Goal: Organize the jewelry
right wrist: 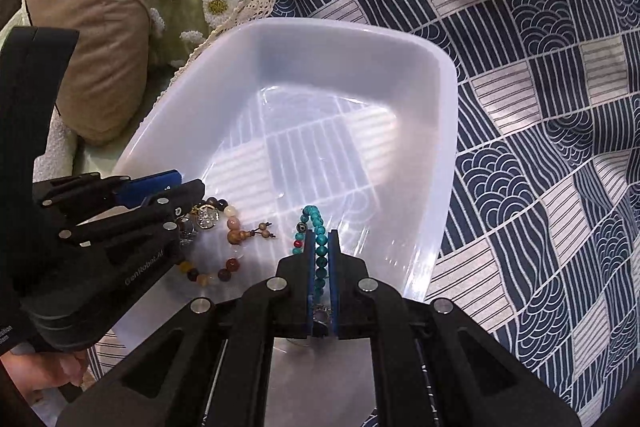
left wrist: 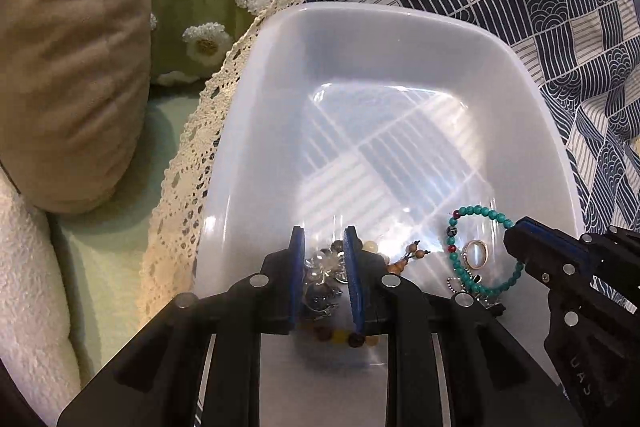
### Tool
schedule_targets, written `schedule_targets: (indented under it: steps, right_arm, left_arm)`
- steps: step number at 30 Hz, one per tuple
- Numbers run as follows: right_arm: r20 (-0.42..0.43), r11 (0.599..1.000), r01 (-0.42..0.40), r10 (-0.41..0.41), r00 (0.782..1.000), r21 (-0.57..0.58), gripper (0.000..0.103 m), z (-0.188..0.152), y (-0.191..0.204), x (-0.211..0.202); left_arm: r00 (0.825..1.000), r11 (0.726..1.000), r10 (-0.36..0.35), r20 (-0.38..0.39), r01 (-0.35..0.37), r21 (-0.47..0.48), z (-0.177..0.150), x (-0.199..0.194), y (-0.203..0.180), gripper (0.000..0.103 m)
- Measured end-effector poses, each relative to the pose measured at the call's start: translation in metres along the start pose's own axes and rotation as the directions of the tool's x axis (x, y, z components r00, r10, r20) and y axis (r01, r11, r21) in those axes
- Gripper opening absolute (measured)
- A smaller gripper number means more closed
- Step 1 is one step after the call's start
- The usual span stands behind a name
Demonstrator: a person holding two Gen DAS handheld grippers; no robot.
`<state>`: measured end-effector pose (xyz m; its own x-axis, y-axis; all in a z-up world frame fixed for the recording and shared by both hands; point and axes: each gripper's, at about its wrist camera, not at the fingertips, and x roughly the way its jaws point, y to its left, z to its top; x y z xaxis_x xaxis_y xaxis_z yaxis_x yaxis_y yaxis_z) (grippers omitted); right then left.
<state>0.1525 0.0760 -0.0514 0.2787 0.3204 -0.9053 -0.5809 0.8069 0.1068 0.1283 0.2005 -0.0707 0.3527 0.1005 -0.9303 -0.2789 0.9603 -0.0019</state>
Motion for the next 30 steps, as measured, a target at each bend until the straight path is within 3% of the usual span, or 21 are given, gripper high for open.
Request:
schedule_targets:
  steps: [2,6,7,9,11,15,19,22,27,30]
  right_arm:
    - [0.007,1.000,-0.007,0.007,1.000,0.010,0.009,0.000,-0.002,-0.004]
    - [0.057,1.000,0.014,-0.015,0.998,0.015,0.046,0.002,-0.003,-0.020]
    - [0.069,1.000,0.020,-0.021,0.997,0.014,0.047,0.002,-0.003,-0.025]
    - [0.087,1.000,0.022,-0.023,0.996,0.016,0.047,0.003,-0.005,-0.038]
    - [0.109,0.999,0.027,-0.029,0.994,0.027,0.049,0.005,-0.009,-0.050]
    - [0.181,0.996,0.067,-0.076,0.981,0.055,0.066,0.002,-0.021,-0.084]
    - [0.230,0.992,0.093,-0.109,0.967,0.082,0.086,-0.009,-0.033,-0.110]
    - [0.249,0.989,0.126,-0.141,0.958,0.075,0.091,-0.026,-0.038,-0.126]
    - [0.276,0.988,0.130,-0.149,0.949,0.088,0.096,-0.053,-0.040,-0.137]
    - [0.260,0.990,0.100,-0.124,0.958,0.101,0.097,-0.071,-0.039,-0.135]
  left_arm:
    - [1.000,1.000,0.013,0.017,-0.012,-0.007,0.001,-0.006,0.002,0.029]
    - [0.999,0.999,-0.022,0.042,0.024,-0.035,0.000,-0.020,0.005,0.044]
    - [0.998,0.999,-0.015,0.062,0.018,-0.035,0.000,-0.027,0.004,0.056]
    - [0.994,0.999,-0.025,0.109,0.028,-0.029,0.001,-0.043,0.005,0.066]
    - [0.985,0.999,-0.027,0.169,0.032,-0.031,0.000,-0.065,0.006,0.071]
    - [0.967,0.998,-0.038,0.254,0.051,-0.045,-0.009,-0.101,0.009,0.086]
    - [0.937,0.998,-0.018,0.348,0.038,-0.051,-0.024,-0.138,0.006,0.090]
    - [0.911,1.000,-0.006,0.413,0.018,-0.024,-0.036,-0.153,-0.003,0.094]
    - [0.923,1.000,-0.010,0.386,0.012,-0.003,-0.061,-0.155,-0.015,0.094]
    - [0.929,1.000,0.002,0.371,0.003,-0.012,-0.076,-0.155,-0.021,0.094]
